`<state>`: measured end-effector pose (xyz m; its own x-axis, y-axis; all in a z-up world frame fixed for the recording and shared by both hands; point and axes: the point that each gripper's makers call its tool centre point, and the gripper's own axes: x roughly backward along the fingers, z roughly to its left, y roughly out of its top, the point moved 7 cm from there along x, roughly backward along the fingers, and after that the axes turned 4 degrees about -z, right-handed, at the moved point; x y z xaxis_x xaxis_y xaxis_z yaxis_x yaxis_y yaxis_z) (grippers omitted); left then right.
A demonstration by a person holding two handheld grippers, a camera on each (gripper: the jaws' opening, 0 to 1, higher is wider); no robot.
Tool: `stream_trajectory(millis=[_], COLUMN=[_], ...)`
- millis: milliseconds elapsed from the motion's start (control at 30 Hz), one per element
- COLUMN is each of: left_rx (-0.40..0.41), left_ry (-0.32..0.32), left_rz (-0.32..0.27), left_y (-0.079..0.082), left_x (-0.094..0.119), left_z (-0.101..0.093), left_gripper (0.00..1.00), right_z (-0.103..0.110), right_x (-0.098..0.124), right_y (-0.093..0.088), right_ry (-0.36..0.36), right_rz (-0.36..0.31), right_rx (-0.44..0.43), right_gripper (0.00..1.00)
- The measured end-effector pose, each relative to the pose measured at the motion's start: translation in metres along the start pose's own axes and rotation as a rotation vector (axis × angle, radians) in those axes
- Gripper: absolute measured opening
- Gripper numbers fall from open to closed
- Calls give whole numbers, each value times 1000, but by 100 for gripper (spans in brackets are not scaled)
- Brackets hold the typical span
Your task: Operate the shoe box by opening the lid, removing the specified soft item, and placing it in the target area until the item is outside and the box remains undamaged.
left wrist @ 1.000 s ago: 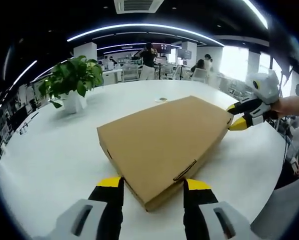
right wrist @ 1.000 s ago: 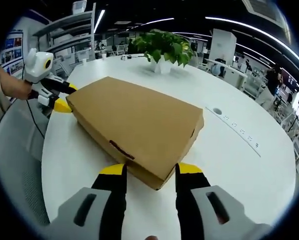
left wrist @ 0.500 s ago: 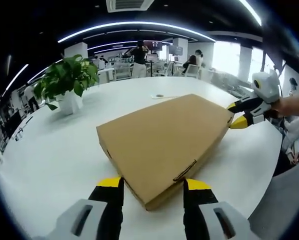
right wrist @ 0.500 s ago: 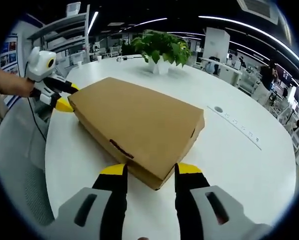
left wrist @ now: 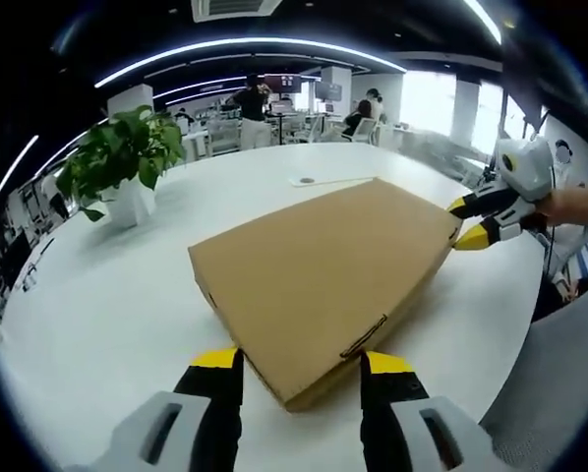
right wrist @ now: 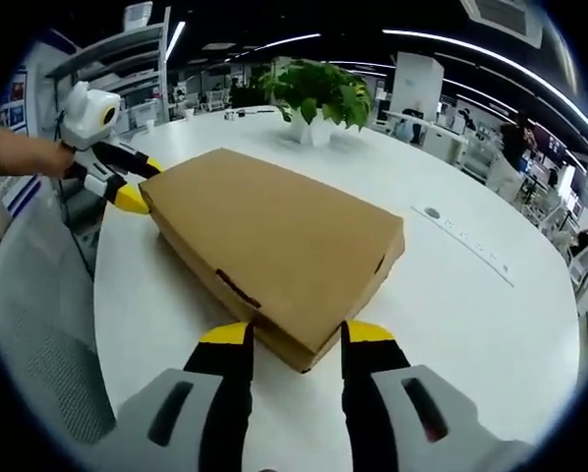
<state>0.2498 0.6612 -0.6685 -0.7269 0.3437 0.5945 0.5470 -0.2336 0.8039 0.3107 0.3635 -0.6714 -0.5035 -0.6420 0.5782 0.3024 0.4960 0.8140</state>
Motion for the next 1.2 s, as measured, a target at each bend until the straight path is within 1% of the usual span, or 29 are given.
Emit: stream_trajectory(millis=[400,867,1100,1200], left_rx=[-48,-100,-122,-127], left_ry=[-59,-124,-153,-158], left_rz=[35,60,73,76], left_y=[-5,-11,-14,-14], left_x=[9,19,25,29], left_z=[21,42,50,47], left_gripper=[47,47,47,47], right_z=[27,57,73,78], right_x=[1,5,7,8], right_y=[0,1,0,0], right_ry=[-9,-8,-7,-9], right_rz=[-13,-21,-27,-30], right_rx=[-10,-38,-53,-56], right_gripper=[28,26,25,25])
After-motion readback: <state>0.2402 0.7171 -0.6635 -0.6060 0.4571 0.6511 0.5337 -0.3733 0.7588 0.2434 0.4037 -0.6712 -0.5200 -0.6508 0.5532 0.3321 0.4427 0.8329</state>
